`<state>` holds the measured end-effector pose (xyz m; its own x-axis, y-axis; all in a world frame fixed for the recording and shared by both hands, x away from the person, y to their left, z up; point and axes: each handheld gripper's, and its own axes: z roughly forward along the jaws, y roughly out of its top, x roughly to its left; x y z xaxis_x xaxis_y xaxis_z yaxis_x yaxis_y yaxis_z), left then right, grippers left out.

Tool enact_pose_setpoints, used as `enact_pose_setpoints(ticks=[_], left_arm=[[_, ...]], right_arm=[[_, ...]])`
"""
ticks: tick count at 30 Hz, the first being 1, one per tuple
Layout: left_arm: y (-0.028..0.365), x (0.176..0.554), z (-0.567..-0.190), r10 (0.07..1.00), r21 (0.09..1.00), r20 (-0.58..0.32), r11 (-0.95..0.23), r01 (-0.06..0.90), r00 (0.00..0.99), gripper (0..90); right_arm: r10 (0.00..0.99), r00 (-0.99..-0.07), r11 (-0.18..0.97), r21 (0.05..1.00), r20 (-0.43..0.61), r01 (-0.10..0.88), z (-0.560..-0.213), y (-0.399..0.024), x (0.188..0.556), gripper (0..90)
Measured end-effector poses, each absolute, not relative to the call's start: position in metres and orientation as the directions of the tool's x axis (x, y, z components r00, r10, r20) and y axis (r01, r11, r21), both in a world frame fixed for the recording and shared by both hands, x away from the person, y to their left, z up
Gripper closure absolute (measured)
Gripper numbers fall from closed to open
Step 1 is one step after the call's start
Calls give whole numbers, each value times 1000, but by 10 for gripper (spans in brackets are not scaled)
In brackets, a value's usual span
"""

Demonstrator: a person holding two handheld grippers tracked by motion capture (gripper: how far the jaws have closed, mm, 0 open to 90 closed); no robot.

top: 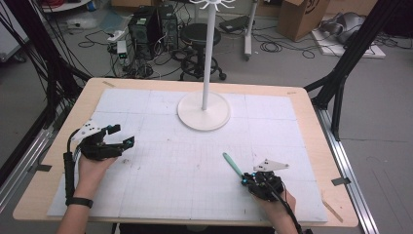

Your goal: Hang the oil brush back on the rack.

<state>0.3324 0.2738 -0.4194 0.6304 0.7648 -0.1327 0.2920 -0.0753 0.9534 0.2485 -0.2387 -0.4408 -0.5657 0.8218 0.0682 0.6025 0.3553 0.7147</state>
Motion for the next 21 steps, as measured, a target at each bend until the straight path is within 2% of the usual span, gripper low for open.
enact_pose_setpoints(ticks=[12, 18, 21], left_arm=[[274, 331, -418, 761, 955, -130, -76, 288, 635, 176], [275, 330, -417, 759, 957, -134, -67, 282, 637, 174], [277, 330, -416, 760, 958, -138, -60, 280, 636, 173]], right_arm=[[816, -562, 245, 803, 131, 543, -422, -256, 261, 827], [807, -565, 169, 850, 173, 500, -401, -264, 280, 826], [809, -563, 133, 881, 168, 454, -377, -265, 292, 826]])
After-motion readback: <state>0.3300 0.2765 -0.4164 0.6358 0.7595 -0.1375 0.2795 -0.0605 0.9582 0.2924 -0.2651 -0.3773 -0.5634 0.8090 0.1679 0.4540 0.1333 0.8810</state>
